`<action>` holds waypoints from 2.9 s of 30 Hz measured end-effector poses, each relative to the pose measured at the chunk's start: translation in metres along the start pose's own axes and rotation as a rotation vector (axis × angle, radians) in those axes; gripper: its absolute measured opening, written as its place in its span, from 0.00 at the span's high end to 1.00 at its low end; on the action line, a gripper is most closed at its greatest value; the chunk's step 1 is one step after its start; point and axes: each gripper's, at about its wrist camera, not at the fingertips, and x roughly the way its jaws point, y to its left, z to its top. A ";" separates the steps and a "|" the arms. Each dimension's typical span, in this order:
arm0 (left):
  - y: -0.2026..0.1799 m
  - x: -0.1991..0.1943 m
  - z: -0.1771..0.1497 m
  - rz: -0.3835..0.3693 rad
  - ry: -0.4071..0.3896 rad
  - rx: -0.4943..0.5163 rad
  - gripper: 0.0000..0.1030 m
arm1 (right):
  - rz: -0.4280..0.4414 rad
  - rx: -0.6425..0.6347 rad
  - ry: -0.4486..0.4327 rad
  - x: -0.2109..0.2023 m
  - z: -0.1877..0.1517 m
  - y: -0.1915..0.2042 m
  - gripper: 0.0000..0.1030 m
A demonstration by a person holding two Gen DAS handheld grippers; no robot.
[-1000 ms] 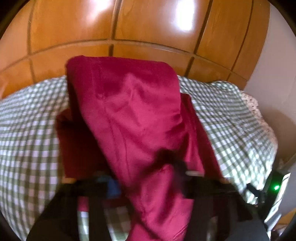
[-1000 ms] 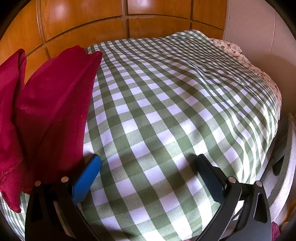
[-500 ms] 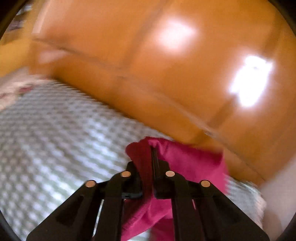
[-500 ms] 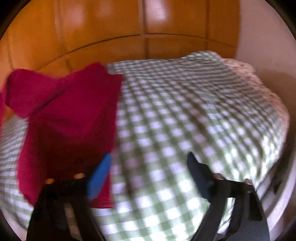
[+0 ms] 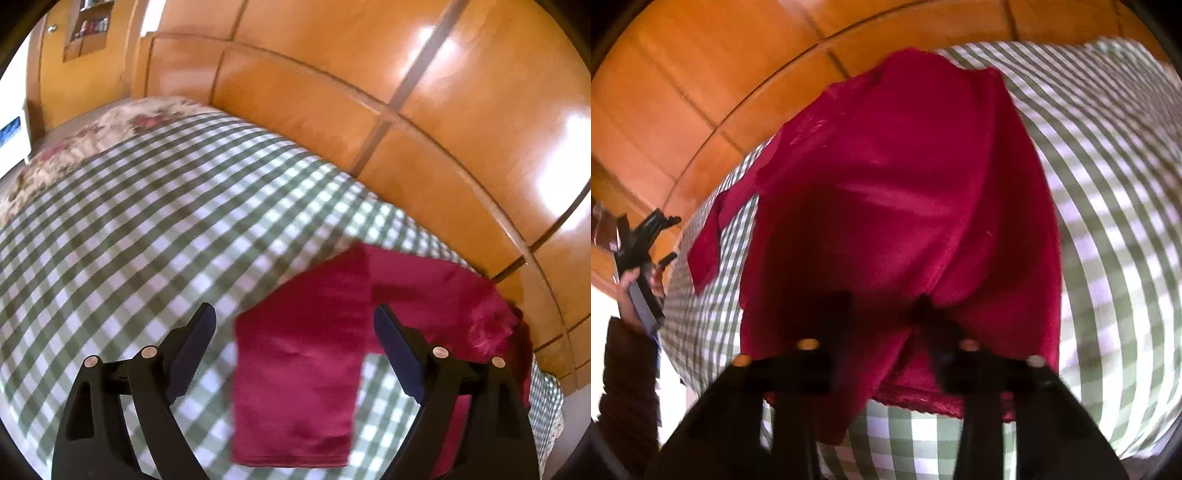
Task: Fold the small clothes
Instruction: 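Grasp the maroon sweater with the left gripper while the right gripper grasps it too, then lift and shake the sweater out with both grippers, spreading it over the bed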
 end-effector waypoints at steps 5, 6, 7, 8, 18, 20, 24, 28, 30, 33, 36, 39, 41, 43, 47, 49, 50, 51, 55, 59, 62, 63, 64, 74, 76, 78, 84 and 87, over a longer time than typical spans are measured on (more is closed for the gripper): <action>0.006 -0.018 -0.013 -0.065 -0.013 0.037 0.16 | 0.007 -0.047 -0.070 -0.028 0.016 0.003 0.94; 0.002 -0.026 -0.021 -0.099 -0.016 0.073 0.16 | -0.009 -0.054 -0.103 -0.039 0.021 -0.002 0.94; -0.004 -0.032 -0.029 -0.133 -0.013 0.114 0.16 | -0.036 -0.061 -0.138 -0.050 0.027 -0.008 0.94; -0.009 -0.037 -0.038 -0.166 -0.006 0.156 0.16 | -0.086 -0.077 -0.184 -0.064 0.033 -0.016 0.94; -0.065 -0.038 -0.141 -0.518 0.243 0.314 0.26 | -0.844 -0.133 -0.403 -0.087 0.149 -0.143 0.93; -0.074 -0.035 -0.155 -0.564 0.278 0.322 0.29 | -0.849 -0.076 -0.401 -0.086 0.168 -0.167 0.83; -0.094 -0.036 -0.184 -0.638 0.326 0.344 0.29 | -0.719 0.033 -0.412 -0.097 0.160 -0.179 0.41; -0.105 -0.032 -0.201 -0.665 0.342 0.376 0.31 | -0.371 0.066 -0.245 -0.083 0.107 -0.164 0.42; -0.111 -0.024 -0.205 -0.663 0.355 0.359 0.32 | -0.230 0.087 -0.133 -0.066 0.078 -0.157 0.45; -0.120 -0.011 -0.203 -0.663 0.361 0.335 0.44 | -0.091 0.115 0.011 -0.033 0.033 -0.139 0.53; -0.124 0.003 -0.200 -0.653 0.415 0.299 0.77 | -0.134 0.060 -0.006 -0.023 0.015 -0.118 0.62; -0.126 0.000 -0.193 -0.650 0.422 0.283 0.86 | -0.062 0.051 0.037 -0.027 0.020 -0.107 0.98; -0.126 -0.015 -0.183 -0.664 0.392 0.308 0.89 | -0.083 -0.037 0.016 -0.037 0.025 -0.089 1.00; -0.126 -0.035 -0.169 -0.677 0.357 0.329 0.90 | -0.082 -0.078 -0.028 -0.052 0.031 -0.079 1.00; -0.119 -0.070 -0.133 -0.708 0.310 0.304 0.90 | -0.073 -0.094 -0.204 -0.121 0.055 -0.073 1.00; -0.112 -0.090 -0.117 -0.723 0.286 0.302 0.90 | -0.056 -0.088 -0.252 -0.146 0.060 -0.075 1.00; -0.111 -0.096 -0.111 -0.719 0.278 0.302 0.90 | -0.057 -0.077 -0.266 -0.154 0.060 -0.080 1.00; -0.106 -0.101 -0.105 -0.710 0.281 0.298 0.90 | -0.058 -0.067 -0.267 -0.156 0.056 -0.084 0.96; -0.098 -0.100 -0.101 -0.645 0.292 0.308 0.90 | -0.067 -0.009 -0.185 -0.125 0.030 -0.102 0.57; -0.091 -0.082 -0.107 -0.552 0.289 0.305 0.90 | -0.060 0.017 -0.018 -0.054 0.003 -0.103 0.60; -0.082 -0.072 -0.113 -0.536 0.289 0.280 0.78 | -0.121 -0.010 0.025 -0.015 -0.010 -0.096 0.62; -0.079 -0.069 -0.117 -0.526 0.288 0.278 0.73 | -0.123 -0.028 0.023 -0.015 -0.010 -0.092 0.69; -0.075 -0.068 -0.121 -0.503 0.280 0.286 0.62 | -0.100 -0.037 0.043 -0.013 -0.009 -0.089 0.80; -0.038 -0.031 -0.153 -0.452 0.328 0.250 0.56 | -0.062 -0.124 -0.087 -0.083 0.024 -0.066 0.93; -0.038 -0.031 -0.153 -0.488 0.346 0.261 0.84 | -0.070 -0.130 -0.108 -0.092 0.030 -0.067 0.93; -0.045 -0.037 -0.154 -0.499 0.357 0.311 0.93 | -0.081 -0.130 -0.128 -0.102 0.038 -0.065 0.93; -0.052 -0.095 -0.159 -0.648 0.395 0.360 0.94 | -0.096 -0.140 -0.185 -0.155 0.028 -0.080 0.93; -0.042 -0.110 -0.177 -0.654 0.442 0.365 0.94 | -0.120 -0.098 -0.155 -0.164 0.005 -0.105 0.93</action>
